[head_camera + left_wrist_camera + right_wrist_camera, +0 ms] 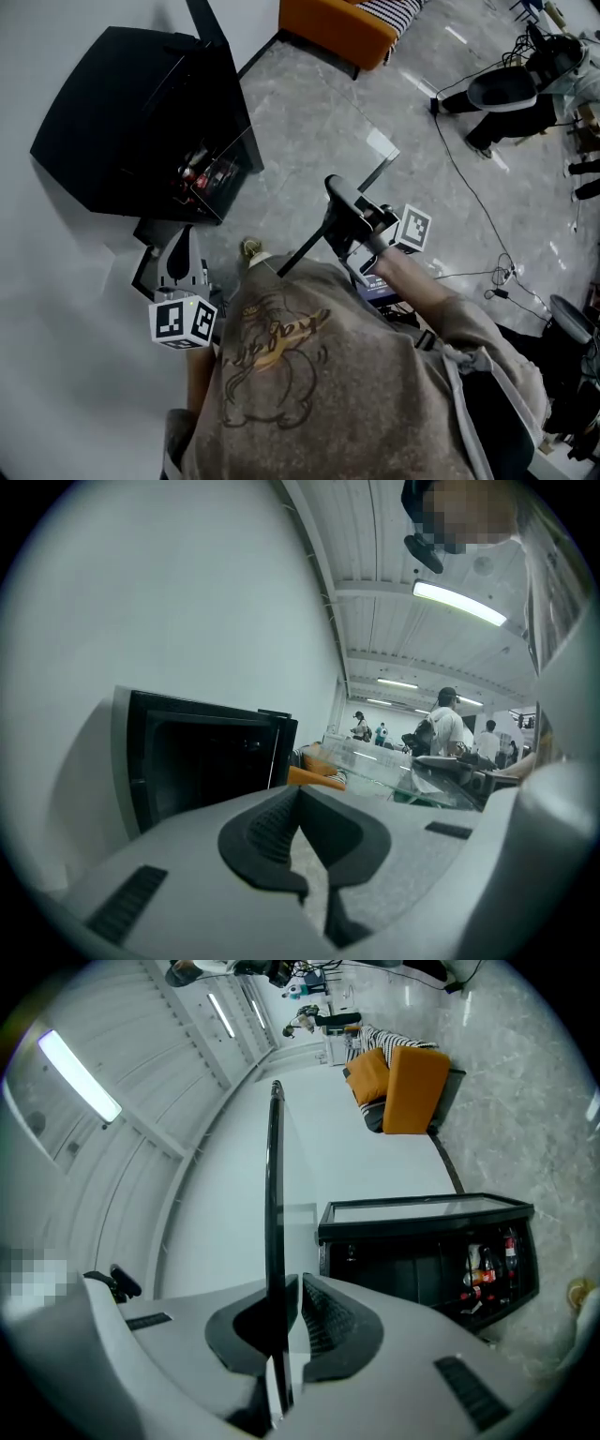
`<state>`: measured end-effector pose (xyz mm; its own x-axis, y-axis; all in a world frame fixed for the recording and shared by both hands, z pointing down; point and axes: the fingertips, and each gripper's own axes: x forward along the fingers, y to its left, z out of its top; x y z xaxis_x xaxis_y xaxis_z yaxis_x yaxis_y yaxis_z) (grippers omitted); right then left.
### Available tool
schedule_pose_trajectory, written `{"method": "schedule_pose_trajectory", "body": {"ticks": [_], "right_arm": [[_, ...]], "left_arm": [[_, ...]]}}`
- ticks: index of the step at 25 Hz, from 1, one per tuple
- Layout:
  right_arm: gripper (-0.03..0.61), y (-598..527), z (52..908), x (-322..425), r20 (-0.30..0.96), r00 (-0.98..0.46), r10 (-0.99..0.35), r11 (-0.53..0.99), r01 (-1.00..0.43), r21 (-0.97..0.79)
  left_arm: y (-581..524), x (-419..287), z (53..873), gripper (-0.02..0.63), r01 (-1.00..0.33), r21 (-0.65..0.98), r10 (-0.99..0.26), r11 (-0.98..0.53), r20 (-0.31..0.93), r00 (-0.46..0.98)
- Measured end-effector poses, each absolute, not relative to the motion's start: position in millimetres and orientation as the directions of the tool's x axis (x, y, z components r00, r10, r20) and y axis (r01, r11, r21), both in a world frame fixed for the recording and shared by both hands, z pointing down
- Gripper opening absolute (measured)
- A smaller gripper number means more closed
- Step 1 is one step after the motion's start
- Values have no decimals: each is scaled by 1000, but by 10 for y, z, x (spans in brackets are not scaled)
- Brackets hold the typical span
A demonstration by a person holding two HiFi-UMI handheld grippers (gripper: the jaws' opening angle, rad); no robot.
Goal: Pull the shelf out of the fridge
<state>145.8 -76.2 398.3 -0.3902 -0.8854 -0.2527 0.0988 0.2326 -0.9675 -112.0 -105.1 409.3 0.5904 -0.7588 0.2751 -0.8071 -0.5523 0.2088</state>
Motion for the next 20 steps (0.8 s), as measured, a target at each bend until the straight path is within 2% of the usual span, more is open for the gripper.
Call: {"method": "schedule_pose_trajectory", "body": {"ticks": [20], "right_arm": [[31, -920, 3934, 1367, -270, -461, -845, 251, 103, -962]], "left_arm": [[-936, -1179, 4148, 5, -814, 245, -765, -526, 282, 579]]}}
